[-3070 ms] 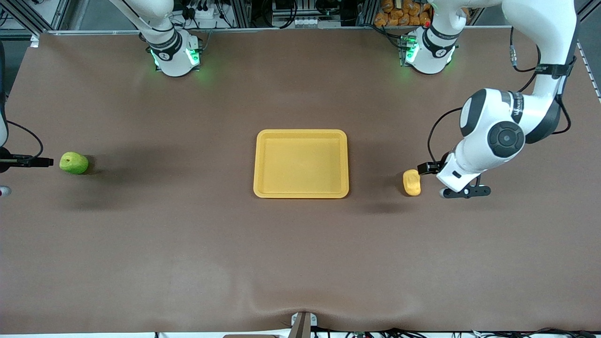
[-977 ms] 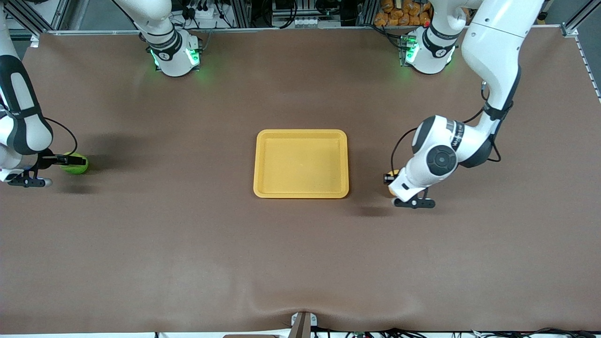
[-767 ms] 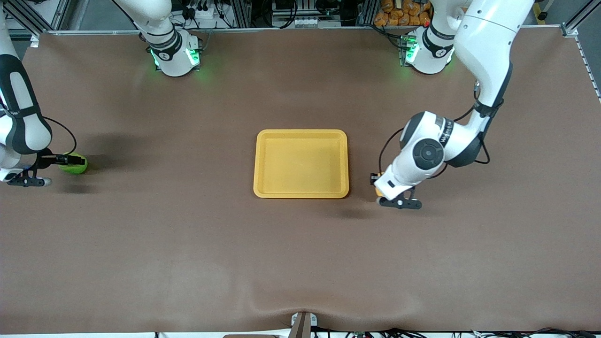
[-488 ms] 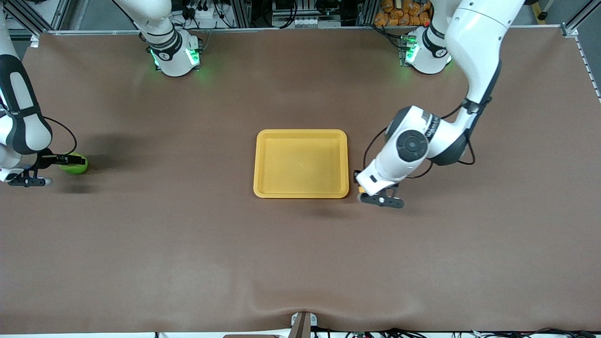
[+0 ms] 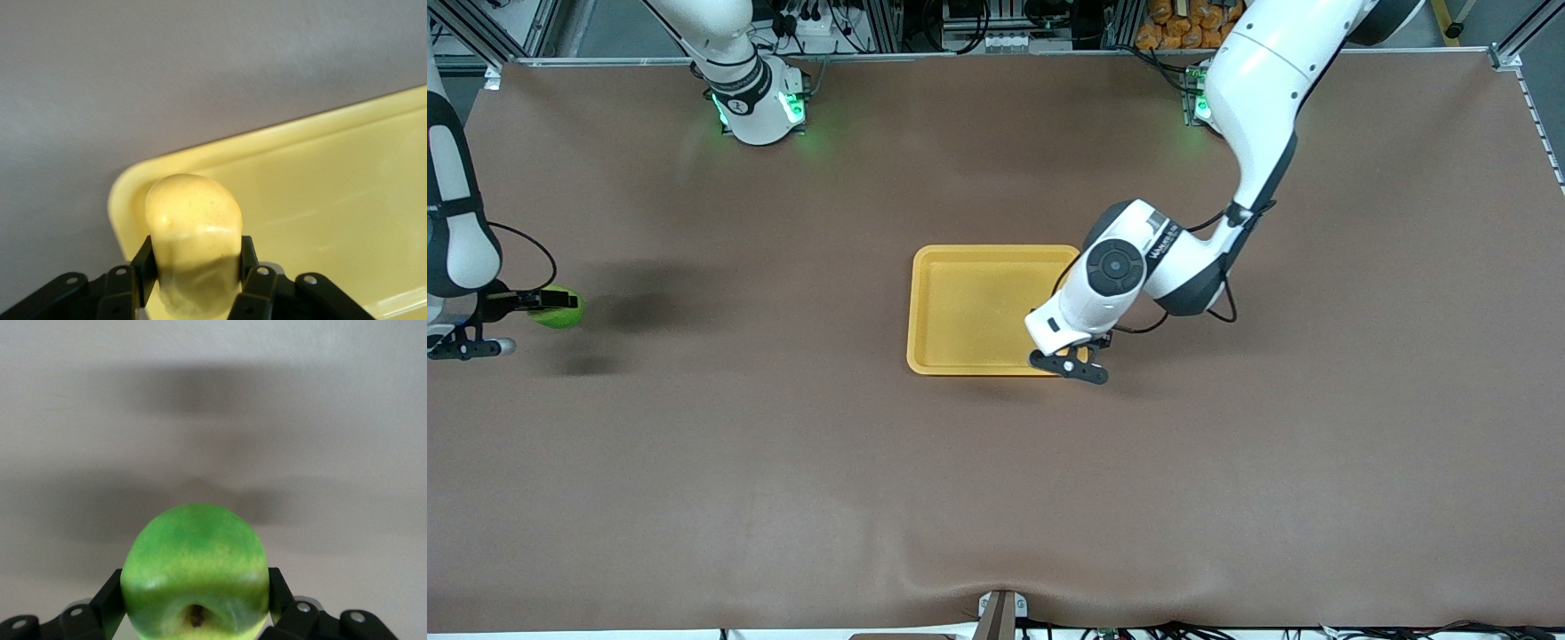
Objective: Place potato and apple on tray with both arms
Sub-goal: 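Carry the potato with the left gripper over the tray, then lower the potato into the tray and open the left gripper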
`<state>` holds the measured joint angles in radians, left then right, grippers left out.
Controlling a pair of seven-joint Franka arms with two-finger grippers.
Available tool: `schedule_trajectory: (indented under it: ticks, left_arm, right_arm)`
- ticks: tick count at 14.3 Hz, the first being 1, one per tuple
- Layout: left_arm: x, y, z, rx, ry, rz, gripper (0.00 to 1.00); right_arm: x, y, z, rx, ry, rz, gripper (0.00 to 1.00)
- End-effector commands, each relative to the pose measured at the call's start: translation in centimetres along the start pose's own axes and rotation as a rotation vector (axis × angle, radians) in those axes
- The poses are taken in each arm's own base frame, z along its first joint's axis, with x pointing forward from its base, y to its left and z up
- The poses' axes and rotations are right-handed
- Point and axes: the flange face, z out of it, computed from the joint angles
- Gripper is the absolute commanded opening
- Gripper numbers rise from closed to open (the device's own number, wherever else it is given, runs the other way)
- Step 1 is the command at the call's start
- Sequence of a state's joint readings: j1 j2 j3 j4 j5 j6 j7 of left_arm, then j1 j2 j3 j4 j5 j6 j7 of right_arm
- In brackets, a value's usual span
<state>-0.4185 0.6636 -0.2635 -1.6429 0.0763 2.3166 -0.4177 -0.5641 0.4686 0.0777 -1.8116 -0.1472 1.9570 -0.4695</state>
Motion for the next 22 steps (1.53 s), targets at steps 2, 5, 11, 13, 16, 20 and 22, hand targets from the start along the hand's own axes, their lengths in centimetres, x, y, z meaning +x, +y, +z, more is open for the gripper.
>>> schedule_trajectory:
  ticks: [2,5,11,13,16,20,22]
  left_arm:
    - [-0.5,1.8,1.2,0.030,-0.013,-0.049,0.00]
    - [-0.9,1.9,2.0,0.082,-0.012,-0.108,0.00]
    - [-2.2,1.7,3.0,0.146,-0.090,-0.174,0.08]
    - [-2.2,1.7,3.0,0.146,-0.089,-0.198,0.22]
    - [-2.3,1.9,3.0,0.148,-0.086,-0.220,1.00]
    - [-1.5,1.6,0.4,0.138,-0.052,-0.231,1.00]
    - [0.0,-1.1,-3.7,0.141,-0.021,-0.265,1.00]
  right_arm:
    - [-0.4,-2.4,-4.0,-0.003,-0.010,-0.041,0.00]
    - [0.3,-5.0,-7.5,-0.002,-0.054,-0.068,0.00]
    - [0.3,-9.4,-12.9,0.058,-0.069,-0.103,0.00]
    - [0.3,-11.5,-14.3,0.043,-0.061,-0.119,0.00]
    - [0.4,-14.7,-15.4,0.029,-0.081,-0.078,0.00]
    - [0.5,-18.6,-16.5,0.026,-0.092,-0.053,0.00]
    - [0.5,-19.8,-17.1,0.017,-0.085,-0.068,0.00]
